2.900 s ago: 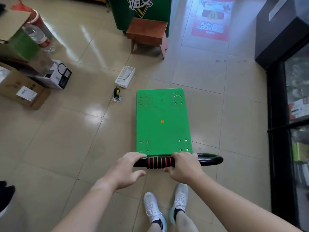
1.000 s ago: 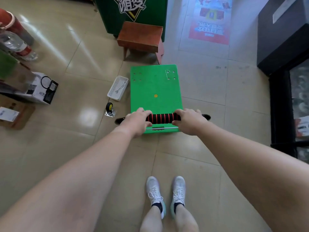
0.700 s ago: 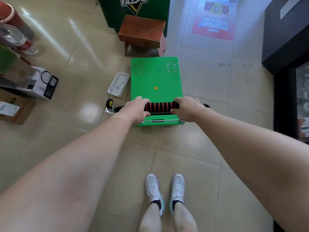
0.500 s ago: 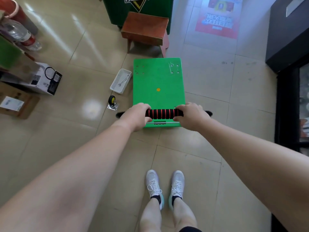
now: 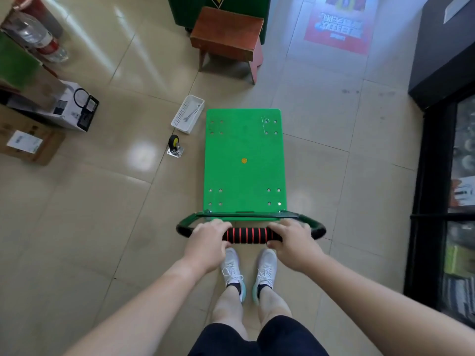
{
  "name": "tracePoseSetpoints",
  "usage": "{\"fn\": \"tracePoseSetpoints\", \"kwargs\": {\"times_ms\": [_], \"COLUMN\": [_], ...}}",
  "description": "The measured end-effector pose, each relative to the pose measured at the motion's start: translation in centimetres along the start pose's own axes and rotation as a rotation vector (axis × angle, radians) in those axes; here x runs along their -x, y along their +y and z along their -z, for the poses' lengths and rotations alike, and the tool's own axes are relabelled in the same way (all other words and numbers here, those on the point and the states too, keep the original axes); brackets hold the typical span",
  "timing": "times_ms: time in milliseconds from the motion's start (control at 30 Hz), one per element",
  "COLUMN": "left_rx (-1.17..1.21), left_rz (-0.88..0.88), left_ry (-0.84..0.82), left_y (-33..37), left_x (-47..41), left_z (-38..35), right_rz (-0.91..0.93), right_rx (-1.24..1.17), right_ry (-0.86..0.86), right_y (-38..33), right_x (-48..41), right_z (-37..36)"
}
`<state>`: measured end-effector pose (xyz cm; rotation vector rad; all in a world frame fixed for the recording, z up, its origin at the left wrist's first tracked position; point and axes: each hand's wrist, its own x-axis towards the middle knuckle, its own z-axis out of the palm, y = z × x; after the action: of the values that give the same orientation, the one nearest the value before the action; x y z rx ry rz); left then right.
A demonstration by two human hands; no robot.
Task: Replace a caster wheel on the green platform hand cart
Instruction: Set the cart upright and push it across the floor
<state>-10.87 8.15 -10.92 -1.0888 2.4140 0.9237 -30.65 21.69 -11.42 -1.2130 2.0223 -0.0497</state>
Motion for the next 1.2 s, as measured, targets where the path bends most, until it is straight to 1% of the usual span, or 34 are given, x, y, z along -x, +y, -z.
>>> {"fn": "tracePoseSetpoints", "kwargs": {"times_ms": [200, 400, 533, 800, 1033, 1200], "left_rx": [0.057, 0.051, 0.047, 0.05, -0.006, -0.004], "left_rz": [0.002, -0.031, -0.031, -0.024, -0.028, 0.008], "left_ry": [-0.01, -0.06, -0.038, 0.017, 0.08, 0.097], "left_y": [-0.3, -0.3, -0.2, -0.5, 0.0, 0.5], "left_x": [3.5, 6.3, 6.6, 1.0, -6.2, -10.9], "left_z": [-2.2, -3.9, -4.2, -0.8, 4.4, 8.0], "right_rz": [-0.034, -0.026, -0.013, 0.007, 0.029, 0.025], "right_rx": [-0.089, -0.081, -0.079, -0.056, 0.057, 0.101], "right_ry": [-0.013, -0.048, -0.049, 0.012, 0.111, 0.126], "right_y": [0.8, 1.0, 0.7, -0.1, -1.3, -1.8], "right_x": [3.4, 6.1, 6.2, 1.1, -5.3, -10.1], "right_z": [-2.8, -4.5, -4.2, -0.2, 5.4, 9.4]}}
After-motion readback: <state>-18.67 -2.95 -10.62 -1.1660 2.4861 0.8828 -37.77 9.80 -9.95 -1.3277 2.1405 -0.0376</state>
